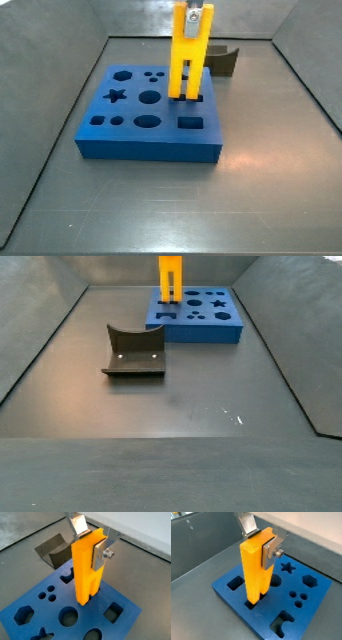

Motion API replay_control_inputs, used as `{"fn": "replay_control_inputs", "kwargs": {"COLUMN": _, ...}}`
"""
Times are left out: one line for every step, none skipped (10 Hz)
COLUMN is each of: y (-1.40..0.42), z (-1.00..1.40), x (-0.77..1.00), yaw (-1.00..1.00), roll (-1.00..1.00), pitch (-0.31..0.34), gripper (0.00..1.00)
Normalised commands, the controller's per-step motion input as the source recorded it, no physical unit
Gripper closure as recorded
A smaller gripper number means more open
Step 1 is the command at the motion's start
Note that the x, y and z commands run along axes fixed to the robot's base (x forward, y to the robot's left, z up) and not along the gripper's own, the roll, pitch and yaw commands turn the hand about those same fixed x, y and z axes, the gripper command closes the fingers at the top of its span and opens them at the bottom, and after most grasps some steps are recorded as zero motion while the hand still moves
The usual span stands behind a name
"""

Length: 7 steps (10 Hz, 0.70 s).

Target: Insert the double-square object.

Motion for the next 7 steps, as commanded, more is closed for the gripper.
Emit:
{"fn": "replay_control_inputs", "kwargs": {"y": 0.00, "z": -0.07, "x": 0.17, "yaw": 0.09, "roll": 0.03, "pitch": -0.051, "gripper": 1.00}}
{"fn": "replay_control_inputs", "kwargs": {"y": 0.00, "z": -0.09, "x": 0.11, "yaw": 0.00, "roll": 0.00, "pitch": -0.073, "gripper": 1.00}}
{"fn": "replay_control_inputs", "kwargs": {"y": 0.00, "z": -0.10, "x": 0.04, "yaw": 0.00, "roll": 0.00, "pitch": -0.079, "gripper": 1.00}}
{"fn": "replay_control_inputs", "kwargs": {"y": 0.00, "z": -0.13, "x": 0.00, "yaw": 0.00, "roll": 0.00, "pitch": -0.087, "gripper": 1.00}}
{"fn": "replay_control_inputs", "kwargs": {"y": 0.00, "z": -0.12, "x": 0.01, "yaw": 0.00, "roll": 0.00, "pitch": -0.080, "gripper": 1.00}}
{"fn": "replay_control_inputs", "kwargs": {"y": 0.00, "z": -0.15, "x": 0.04, "yaw": 0.00, "roll": 0.00, "pitch": -0.090, "gripper": 1.00}}
{"fn": "replay_control_inputs", "kwargs": {"y": 0.07, "z": -0.17, "x": 0.07, "yaw": -0.02, "roll": -0.01, "pitch": -0.114, "gripper": 1.00}}
